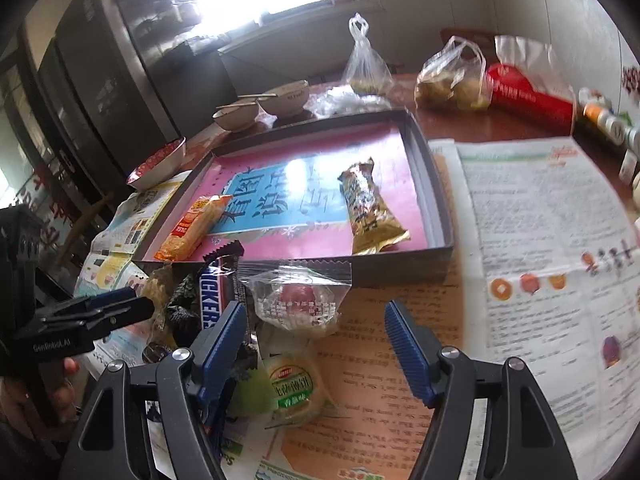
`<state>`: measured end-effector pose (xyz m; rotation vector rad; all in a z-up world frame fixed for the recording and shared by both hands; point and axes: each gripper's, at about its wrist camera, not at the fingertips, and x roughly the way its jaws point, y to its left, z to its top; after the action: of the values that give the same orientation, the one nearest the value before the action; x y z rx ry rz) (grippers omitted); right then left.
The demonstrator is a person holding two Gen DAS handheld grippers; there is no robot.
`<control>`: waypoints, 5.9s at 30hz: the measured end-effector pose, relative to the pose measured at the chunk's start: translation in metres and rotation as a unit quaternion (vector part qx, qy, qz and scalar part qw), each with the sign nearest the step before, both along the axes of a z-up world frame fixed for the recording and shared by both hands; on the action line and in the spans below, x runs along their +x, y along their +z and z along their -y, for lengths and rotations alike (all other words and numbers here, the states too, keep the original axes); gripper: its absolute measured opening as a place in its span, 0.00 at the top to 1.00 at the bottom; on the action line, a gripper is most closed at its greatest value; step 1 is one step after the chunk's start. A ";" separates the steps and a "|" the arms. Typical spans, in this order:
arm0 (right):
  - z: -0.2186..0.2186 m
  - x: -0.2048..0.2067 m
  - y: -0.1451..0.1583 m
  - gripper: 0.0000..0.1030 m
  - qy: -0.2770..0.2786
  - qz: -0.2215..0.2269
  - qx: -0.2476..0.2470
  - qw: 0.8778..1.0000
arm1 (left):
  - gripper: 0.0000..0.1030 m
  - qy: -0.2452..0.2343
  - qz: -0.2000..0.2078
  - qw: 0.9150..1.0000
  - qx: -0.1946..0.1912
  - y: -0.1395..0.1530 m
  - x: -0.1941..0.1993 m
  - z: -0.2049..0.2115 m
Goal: Organize snacks
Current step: 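Move both grippers back to the snack pile beside the tray, then grasp the clear cracker bag with the left gripper while the right grasps the pastry bag, then place both clear bags into the grey tray and open both grippers, then move both grippers back toward the Snickers bar and remaining snacks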
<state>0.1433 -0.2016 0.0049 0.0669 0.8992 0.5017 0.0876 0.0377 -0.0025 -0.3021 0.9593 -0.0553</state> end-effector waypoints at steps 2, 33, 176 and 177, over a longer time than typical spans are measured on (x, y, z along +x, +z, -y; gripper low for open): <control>0.000 0.005 -0.004 0.31 -0.003 -0.009 0.007 1.000 | 0.30 0.002 -0.003 1.000 -0.002 -0.002 0.002 0.000; 0.002 0.001 0.006 0.58 0.003 0.016 0.015 1.000 | 0.59 -0.001 0.006 0.999 -0.053 -0.002 0.003 -0.010; -0.014 0.007 0.052 0.41 0.019 0.074 0.028 0.997 | 0.31 -0.012 0.054 0.998 0.035 0.042 0.005 0.016; -0.015 0.006 0.052 0.41 0.020 0.074 0.027 0.997 | 0.31 -0.013 0.052 0.998 0.035 0.041 0.004 0.016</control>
<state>0.1497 -0.1869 0.0564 0.0602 0.7434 0.5621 0.0918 0.0213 0.0386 -0.2189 0.8597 -0.0608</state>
